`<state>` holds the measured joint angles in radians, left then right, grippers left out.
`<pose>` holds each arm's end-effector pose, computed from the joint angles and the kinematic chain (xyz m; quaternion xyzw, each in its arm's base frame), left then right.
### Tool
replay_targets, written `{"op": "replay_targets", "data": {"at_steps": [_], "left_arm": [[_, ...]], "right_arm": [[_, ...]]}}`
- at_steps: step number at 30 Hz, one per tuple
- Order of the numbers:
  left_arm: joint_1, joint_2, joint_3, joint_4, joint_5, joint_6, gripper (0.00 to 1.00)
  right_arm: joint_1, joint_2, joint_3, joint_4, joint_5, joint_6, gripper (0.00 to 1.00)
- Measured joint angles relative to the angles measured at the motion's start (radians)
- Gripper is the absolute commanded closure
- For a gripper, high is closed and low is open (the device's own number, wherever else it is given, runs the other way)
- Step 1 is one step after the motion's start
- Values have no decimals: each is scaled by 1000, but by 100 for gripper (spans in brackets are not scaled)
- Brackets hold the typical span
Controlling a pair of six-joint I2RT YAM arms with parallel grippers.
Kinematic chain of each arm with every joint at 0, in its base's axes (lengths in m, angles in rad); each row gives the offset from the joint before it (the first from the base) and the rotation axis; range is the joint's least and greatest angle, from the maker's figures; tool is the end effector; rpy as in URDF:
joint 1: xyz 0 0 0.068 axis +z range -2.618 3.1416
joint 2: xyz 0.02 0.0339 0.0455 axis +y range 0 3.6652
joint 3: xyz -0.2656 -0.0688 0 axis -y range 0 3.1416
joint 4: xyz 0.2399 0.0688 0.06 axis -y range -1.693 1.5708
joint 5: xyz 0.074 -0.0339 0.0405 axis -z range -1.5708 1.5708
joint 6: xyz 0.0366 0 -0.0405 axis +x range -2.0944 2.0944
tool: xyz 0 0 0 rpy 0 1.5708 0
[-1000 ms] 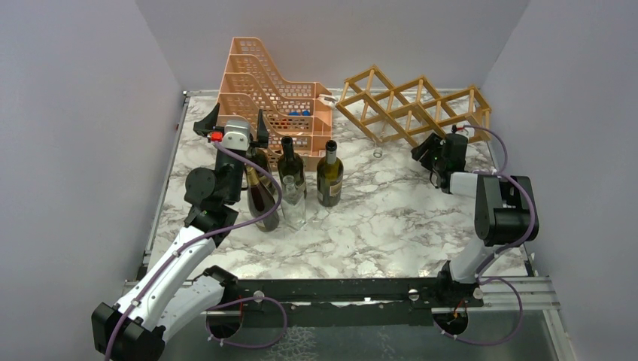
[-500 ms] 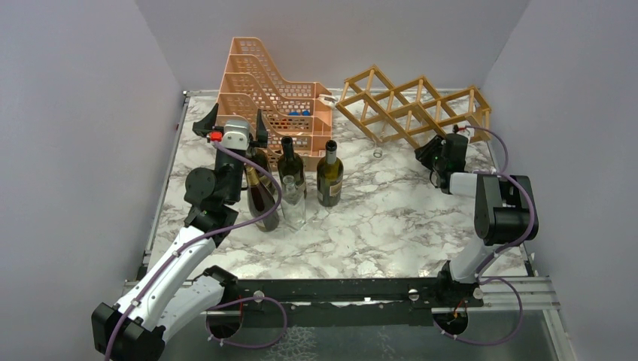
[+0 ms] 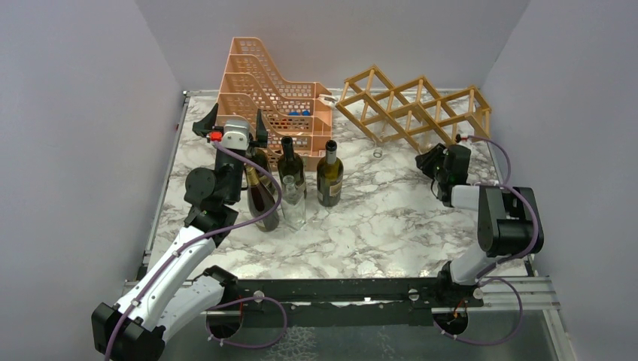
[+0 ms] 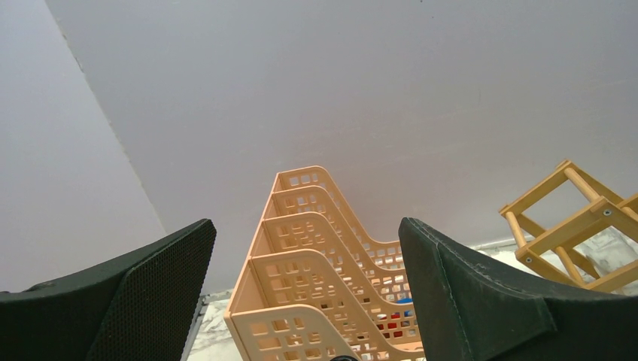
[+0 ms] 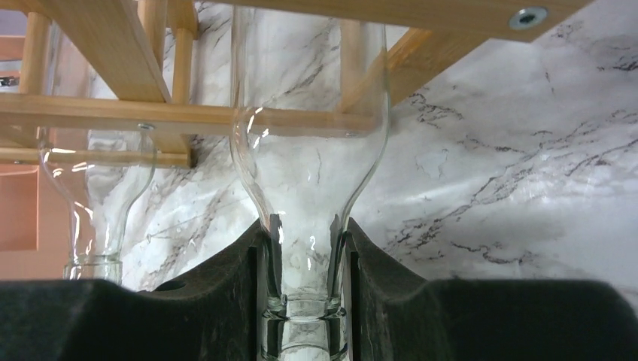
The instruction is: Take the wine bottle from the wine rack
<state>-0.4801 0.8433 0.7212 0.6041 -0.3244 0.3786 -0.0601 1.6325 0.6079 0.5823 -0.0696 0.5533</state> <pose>0.1696 -0.0751 0.3926 0.0872 0.5222 0.0407 0.8474 0.3117 -0.0162 0.1575 0.2372 0.8107 0.1590 0.5111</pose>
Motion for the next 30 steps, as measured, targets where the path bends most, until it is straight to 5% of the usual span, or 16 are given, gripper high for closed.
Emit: {"op": "replay_targets", "data": {"at_steps": [11,30], "left_arm": [[-2,0,0,0,0,-1,1],[-18,0,0,0,0,-6,1]], "right_arm": [[-1,-158,-101,-21,-6,16,87],[-5,-484,-184,-323,-29,40,95]]}}
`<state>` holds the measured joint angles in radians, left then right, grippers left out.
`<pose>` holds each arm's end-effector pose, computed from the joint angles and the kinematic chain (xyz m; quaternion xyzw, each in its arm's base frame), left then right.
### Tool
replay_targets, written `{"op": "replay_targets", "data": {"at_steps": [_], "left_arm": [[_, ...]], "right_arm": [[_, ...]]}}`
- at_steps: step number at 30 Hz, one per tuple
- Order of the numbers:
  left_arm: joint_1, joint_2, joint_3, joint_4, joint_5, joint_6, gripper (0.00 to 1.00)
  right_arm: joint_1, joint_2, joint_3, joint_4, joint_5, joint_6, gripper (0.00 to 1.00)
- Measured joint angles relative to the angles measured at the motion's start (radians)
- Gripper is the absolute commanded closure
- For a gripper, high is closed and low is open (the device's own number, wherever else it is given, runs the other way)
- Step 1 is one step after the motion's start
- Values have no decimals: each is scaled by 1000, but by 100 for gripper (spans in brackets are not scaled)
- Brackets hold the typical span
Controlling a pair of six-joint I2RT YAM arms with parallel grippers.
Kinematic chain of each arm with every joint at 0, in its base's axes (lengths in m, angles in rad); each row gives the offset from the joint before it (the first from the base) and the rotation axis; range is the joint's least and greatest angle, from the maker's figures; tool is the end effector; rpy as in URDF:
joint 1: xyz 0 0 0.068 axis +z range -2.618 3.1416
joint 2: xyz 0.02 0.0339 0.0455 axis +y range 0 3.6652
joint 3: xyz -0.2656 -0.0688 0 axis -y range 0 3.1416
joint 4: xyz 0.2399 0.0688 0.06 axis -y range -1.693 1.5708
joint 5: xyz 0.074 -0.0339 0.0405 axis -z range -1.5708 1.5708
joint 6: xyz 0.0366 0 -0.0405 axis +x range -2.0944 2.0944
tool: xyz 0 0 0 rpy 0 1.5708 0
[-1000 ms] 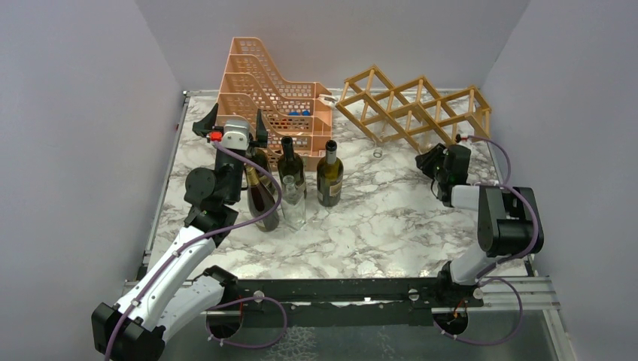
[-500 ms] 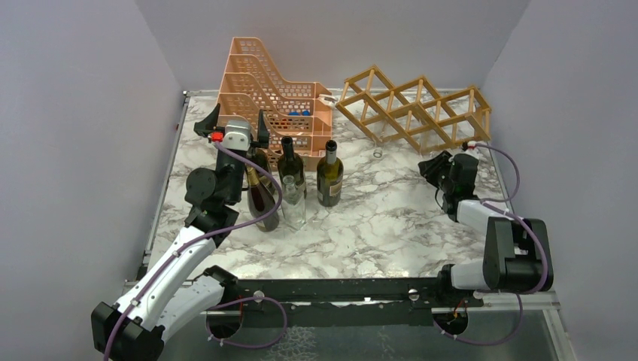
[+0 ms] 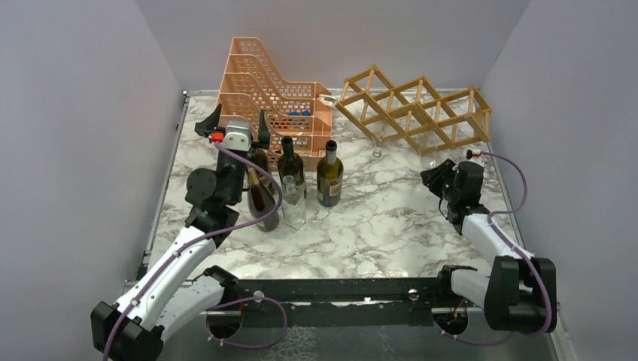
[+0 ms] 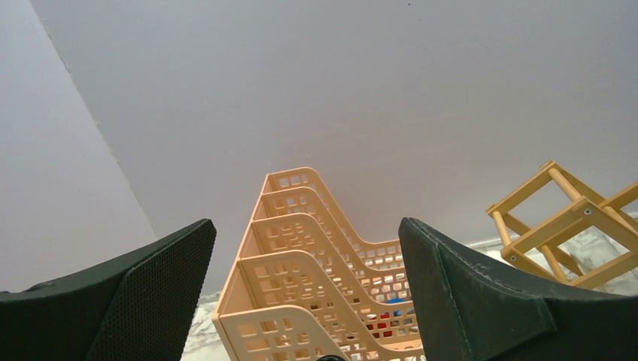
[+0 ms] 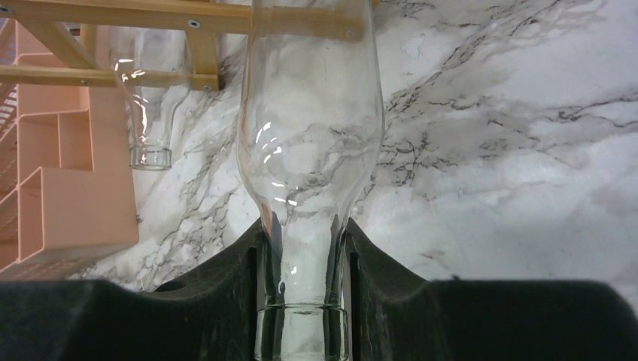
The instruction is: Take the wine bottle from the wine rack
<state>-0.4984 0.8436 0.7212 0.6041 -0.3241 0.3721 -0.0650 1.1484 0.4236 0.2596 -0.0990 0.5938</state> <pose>0.1682 -0.0783 0.3925 0.0904 0.5218 0.0301 0.8477 0.2289 -0.0113 0.1921 0.2504 0.8127 0.1777 0.4952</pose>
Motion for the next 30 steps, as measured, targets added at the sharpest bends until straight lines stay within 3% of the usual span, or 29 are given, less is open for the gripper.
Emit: {"op": "replay_targets", "data": {"at_steps": [13,30], "left_arm": [[-8,6,0,0,-1,-5,1],[-8,12,0,0,-1,-9,1]], "right_arm": [[0,-233,150,-454,63,-1,97],[0,-301,365,-935,56,-71,98]]}}
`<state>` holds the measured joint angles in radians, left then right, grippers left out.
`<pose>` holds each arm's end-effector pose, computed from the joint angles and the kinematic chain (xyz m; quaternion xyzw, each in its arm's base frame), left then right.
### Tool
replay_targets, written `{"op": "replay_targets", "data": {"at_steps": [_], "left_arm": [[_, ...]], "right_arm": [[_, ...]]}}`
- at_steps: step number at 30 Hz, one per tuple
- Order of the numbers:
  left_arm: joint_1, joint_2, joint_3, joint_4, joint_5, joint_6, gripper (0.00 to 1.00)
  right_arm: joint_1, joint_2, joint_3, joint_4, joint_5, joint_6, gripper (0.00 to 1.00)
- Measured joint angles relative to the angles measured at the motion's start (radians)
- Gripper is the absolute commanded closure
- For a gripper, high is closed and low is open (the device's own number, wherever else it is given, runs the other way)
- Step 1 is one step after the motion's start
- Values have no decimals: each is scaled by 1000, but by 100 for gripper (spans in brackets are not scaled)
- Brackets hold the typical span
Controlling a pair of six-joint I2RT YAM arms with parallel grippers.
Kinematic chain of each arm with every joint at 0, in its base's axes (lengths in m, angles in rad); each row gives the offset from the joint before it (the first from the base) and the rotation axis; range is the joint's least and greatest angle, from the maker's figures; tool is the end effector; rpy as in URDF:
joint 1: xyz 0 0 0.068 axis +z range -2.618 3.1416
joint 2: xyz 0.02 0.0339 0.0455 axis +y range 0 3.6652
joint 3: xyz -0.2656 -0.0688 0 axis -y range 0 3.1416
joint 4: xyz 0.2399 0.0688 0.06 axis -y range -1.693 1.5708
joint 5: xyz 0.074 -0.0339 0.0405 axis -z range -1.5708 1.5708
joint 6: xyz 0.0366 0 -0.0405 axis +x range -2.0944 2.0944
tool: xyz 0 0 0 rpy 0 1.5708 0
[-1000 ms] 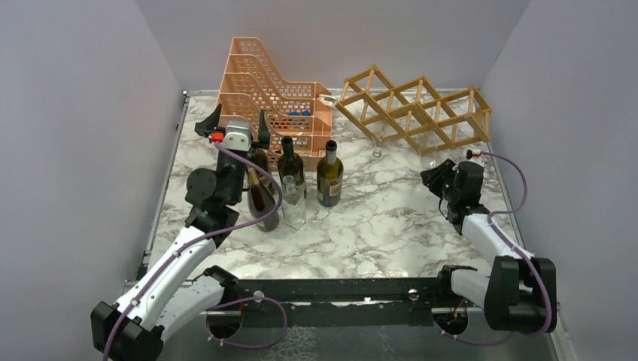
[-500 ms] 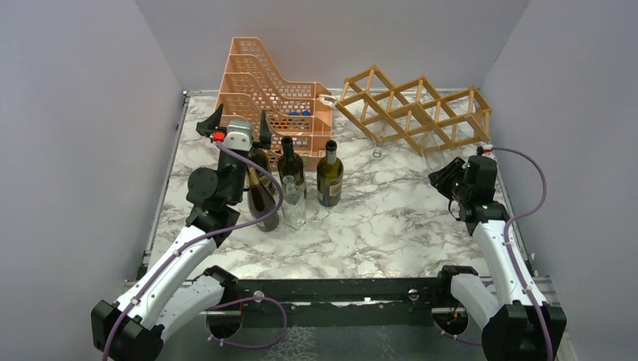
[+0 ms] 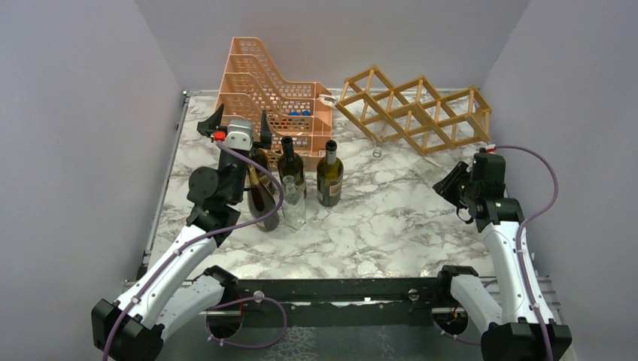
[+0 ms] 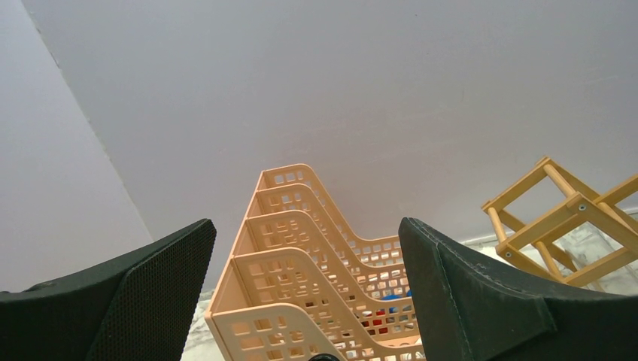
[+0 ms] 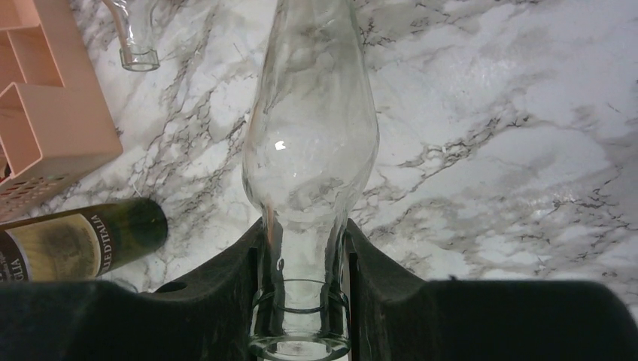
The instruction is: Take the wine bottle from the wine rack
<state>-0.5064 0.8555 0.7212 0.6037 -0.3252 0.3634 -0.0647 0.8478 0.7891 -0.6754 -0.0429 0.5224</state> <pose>0.1705 -0.0812 0.3905 0.0925 0.5264 0.0244 0.8448 0.1691 -0.0094 0.2844 0.2560 0.8770 0.1112 0.3911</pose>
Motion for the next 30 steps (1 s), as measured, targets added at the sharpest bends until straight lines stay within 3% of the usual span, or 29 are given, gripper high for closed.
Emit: {"op": "replay_targets", "data": {"at_steps": [22,30], "left_arm": [[-6,-15,0,-15,10,-11,1],[-10,-44,8,-68,104,-60,1]], "right_arm": [[0,83,120,-195,-261,-162,99],[0,101,123,-216,-385,-234,99]]}}
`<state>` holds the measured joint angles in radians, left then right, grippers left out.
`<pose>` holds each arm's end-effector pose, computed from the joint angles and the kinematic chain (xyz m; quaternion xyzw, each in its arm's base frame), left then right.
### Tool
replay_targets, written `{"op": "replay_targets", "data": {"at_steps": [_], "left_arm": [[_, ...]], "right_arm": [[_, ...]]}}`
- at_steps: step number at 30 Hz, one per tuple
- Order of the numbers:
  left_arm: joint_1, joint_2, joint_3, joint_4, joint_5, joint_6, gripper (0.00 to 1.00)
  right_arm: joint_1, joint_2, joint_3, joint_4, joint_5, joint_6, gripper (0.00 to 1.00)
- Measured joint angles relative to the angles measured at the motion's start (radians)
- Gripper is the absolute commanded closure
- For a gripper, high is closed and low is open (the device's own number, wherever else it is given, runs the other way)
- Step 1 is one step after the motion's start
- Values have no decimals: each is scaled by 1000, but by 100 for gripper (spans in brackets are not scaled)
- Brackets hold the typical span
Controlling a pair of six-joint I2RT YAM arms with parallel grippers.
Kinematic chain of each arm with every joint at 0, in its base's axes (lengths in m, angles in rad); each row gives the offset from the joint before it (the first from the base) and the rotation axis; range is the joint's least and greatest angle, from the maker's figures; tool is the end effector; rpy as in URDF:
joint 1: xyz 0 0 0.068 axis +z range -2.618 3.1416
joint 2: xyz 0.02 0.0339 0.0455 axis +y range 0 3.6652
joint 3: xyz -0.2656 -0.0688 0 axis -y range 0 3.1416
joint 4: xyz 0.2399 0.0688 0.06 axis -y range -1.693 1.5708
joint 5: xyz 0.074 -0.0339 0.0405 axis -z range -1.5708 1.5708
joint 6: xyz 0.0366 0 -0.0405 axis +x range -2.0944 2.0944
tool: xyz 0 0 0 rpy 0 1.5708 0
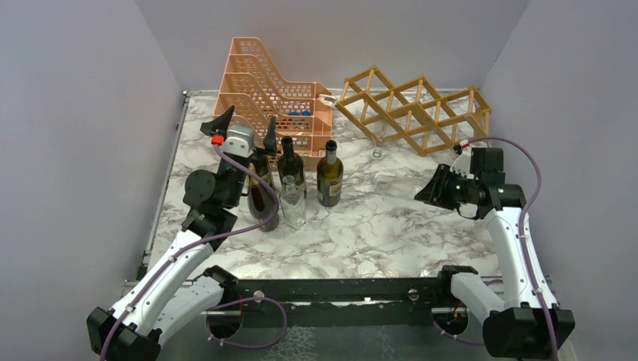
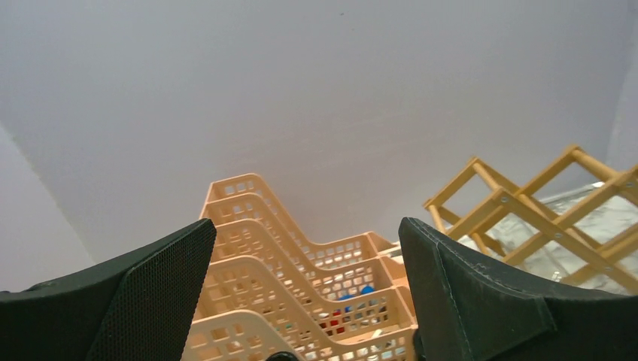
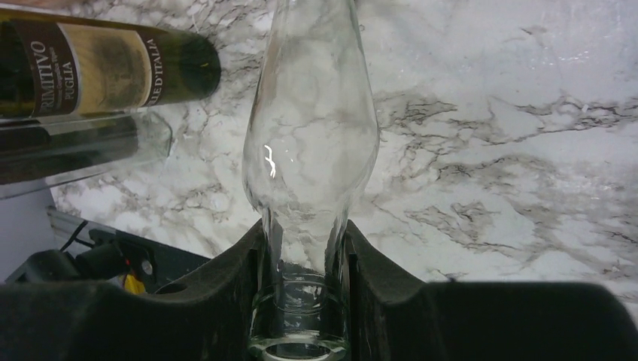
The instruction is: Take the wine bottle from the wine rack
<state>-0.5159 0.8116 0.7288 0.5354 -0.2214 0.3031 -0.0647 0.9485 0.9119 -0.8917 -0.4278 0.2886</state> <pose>0.1604 -0.0817 0.3941 0.1240 0.5209 -0.0312 0.8440 0.1720 0.0041 0.2946 0.0970 0.9246 0.2346 0.2841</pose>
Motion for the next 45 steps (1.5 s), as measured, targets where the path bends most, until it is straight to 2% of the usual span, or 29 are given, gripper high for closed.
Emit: {"op": "replay_targets", "data": {"at_steps": [7,10,15,19,22,26,29,34,45], "left_arm": [[-16,-25,36,-66,124,-104,3],[-16,-2,123,-129,241,-157,9],[-35,94,285,-227,450,-217,6],[-152,134,300,-312,563,-208,6],[-303,183,335,-392,560,-163,6],[-530,257,345,-460,472,-68,5],[-616,323,355,-511,414,0,3],[-665,464,430,-609,387,104,1],[-671,753,591,-778,369,294,1]], "right_arm": [[3,7,16,-41,-58,-39,99],[23,9,32,-45,-68,-53,99],[73,24,41,-46,-95,-64,99],[114,44,41,-46,-105,-72,99],[151,56,41,-46,-105,-77,99],[192,64,41,-45,-105,-80,99],[217,63,41,-45,-105,-80,99],[245,54,41,-45,-105,-80,99],[297,3,41,-45,-105,-80,98]]}}
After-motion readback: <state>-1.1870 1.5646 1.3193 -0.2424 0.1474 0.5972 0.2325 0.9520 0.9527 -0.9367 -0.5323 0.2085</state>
